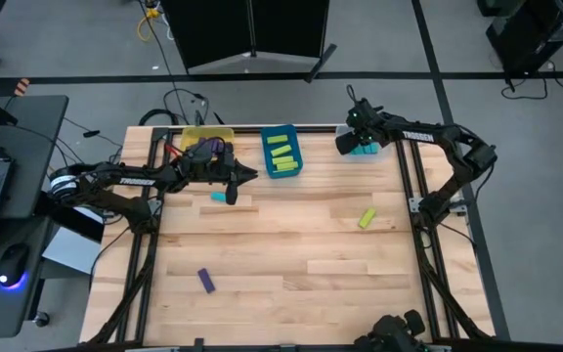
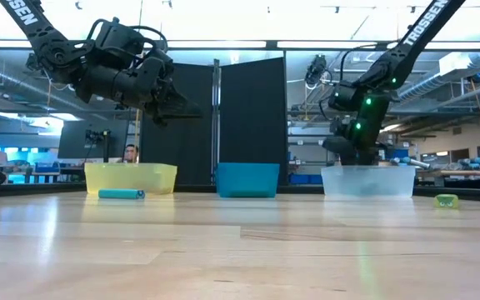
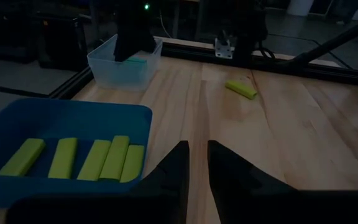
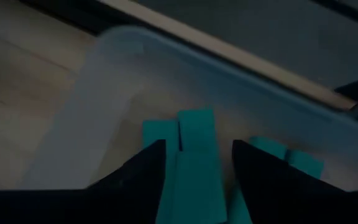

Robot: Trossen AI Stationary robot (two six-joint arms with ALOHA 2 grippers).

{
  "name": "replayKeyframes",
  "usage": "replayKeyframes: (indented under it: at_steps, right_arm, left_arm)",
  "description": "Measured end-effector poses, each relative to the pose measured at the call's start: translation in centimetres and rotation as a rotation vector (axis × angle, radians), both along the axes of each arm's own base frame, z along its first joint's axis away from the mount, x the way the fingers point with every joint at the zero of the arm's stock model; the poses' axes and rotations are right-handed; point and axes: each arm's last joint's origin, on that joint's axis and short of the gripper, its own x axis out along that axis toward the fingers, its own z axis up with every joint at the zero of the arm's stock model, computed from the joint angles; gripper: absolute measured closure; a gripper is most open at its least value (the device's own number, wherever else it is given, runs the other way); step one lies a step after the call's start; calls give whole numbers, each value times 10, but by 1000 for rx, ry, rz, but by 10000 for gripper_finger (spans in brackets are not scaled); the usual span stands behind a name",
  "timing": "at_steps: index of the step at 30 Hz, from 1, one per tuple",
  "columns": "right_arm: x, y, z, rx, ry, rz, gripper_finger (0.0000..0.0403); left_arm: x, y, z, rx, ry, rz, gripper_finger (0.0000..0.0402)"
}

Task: Sort blocks
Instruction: Put the green block into the blue bin

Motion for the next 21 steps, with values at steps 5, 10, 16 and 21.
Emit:
replayKeyframes:
  at_steps: [5, 10, 16, 21]
  right_arm:
    - [-1, 12, 26, -47, -35, 57, 203]
    - [-1, 35, 55, -36, -139, 211, 239]
    - [19, 69, 69, -65, -174, 439, 312]
    - [40, 96, 60, -60, -240, 625, 381]
  left_arm:
    - [0, 0, 0, -16, -5, 8, 337]
    - [0, 1, 1, -15, -12, 23, 337]
    - [1, 1, 2, -25, -25, 16, 337]
    - [1, -1, 1, -83, 5, -87, 340]
